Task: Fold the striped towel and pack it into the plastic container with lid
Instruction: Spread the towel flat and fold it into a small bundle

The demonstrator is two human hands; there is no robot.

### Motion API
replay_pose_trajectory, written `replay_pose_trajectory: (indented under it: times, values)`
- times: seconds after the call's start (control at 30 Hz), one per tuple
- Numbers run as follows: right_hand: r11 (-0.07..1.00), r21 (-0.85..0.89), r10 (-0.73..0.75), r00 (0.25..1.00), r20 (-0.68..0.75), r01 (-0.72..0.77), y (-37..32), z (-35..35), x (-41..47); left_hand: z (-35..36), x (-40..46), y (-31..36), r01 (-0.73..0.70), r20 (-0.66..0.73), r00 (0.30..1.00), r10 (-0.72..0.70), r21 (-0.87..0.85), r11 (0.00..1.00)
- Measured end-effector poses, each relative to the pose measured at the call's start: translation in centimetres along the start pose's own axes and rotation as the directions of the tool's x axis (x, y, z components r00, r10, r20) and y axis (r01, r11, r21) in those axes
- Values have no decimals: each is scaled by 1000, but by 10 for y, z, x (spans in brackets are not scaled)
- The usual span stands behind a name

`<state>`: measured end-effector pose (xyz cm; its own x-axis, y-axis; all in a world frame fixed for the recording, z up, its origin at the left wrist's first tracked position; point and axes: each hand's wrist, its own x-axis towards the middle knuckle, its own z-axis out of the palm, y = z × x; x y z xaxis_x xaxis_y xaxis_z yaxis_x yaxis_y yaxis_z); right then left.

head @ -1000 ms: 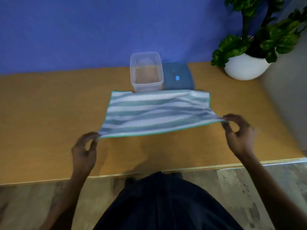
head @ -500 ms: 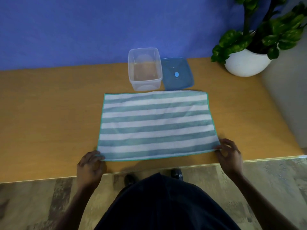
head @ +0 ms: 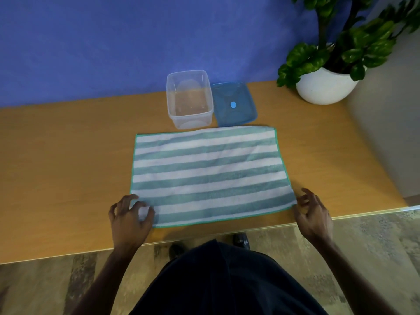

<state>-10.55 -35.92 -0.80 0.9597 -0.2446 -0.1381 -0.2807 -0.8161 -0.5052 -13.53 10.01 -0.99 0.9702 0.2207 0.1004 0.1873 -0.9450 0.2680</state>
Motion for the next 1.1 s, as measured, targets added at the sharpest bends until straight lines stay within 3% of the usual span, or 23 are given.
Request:
replay_pose_trajectory:
  times: [0.13, 0.3, 0.47, 0.57, 0.73, 0.87, 1.1]
  values:
    - [990, -10, 142, 990, 14, -142, -9, 5, 11, 9, 25, 38, -137, -32, 990, 136, -45, 989]
    - [958, 56, 278, 960, 42, -281, -22, 5, 27, 16, 50, 83, -301, 23, 952, 304, -76, 950]
    - [893, 321, 309, 949, 68, -314, -29, 3, 35, 14, 71, 126, -354, 117, 921, 371, -145, 924]
    - [918, 377, 140, 990, -16, -123, -40, -3, 30, 15, 83, 157, -309, 204, 915, 350, -206, 928]
    - [953, 211, -203, 976, -83, 216, -66, -8, 22, 21, 104, 218, -197, 350, 885, 306, -315, 928]
    - [925, 157, -334, 937, -101, 346, -92, -11, 13, 24, 117, 271, -176, 467, 840, 276, -247, 953]
    - [849, 129, -495, 857, -144, 513, -126, -15, -3, 27, 150, 306, -64, 495, 856, 150, -185, 981]
